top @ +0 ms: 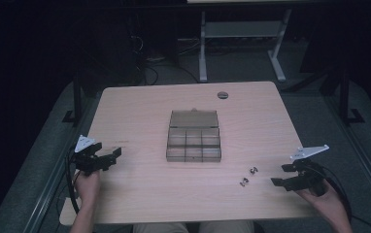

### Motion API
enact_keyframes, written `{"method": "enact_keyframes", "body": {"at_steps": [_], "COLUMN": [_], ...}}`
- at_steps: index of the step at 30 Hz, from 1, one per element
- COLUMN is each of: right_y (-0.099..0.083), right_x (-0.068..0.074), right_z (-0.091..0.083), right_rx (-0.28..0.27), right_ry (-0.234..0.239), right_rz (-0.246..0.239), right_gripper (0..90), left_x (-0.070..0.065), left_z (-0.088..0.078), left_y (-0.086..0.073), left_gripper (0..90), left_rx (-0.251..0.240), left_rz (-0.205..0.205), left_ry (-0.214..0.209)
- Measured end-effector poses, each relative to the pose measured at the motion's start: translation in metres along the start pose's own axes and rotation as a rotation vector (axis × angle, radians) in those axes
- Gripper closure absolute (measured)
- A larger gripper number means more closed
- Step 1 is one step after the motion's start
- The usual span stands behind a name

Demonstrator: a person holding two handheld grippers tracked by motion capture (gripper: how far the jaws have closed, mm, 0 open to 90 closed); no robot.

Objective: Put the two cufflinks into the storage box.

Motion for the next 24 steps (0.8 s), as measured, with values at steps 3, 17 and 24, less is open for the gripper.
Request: {"method": "enact_keyframes", "body": {"at_steps": [3,17,24], "right_y": [0.004,0.024,0.031], "right_x": [0.003,0.012,0.014], "right_z": [0.001,0.008,0.013], "right_rx": [0.001,-0.006,0.023], "right_ry": [0.003,0.016,0.039], "right_rz": [-0.018,-0.026,-0.047], "right_gripper": [31.3,45.6,48.9], "left_x": [0.002,0.001,0.001], "left_z": [-0.002,-0.001,-0.001], "left_y": [-0.001,0.0,-0.001], "left_gripper": [12.9,12.9,12.9], "left_rx": [0.002,0.001,0.006], "left_rz": [-0.003,-0.001,0.008], "left_ry": [0.003,0.002,0.006]}}
Point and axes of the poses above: each handheld gripper's, and its own axes: z roughly forward along the jaws, y roughly out of its top, x roughly to its left, the point moved 9 cm from there along z, roughly forward along the jaws
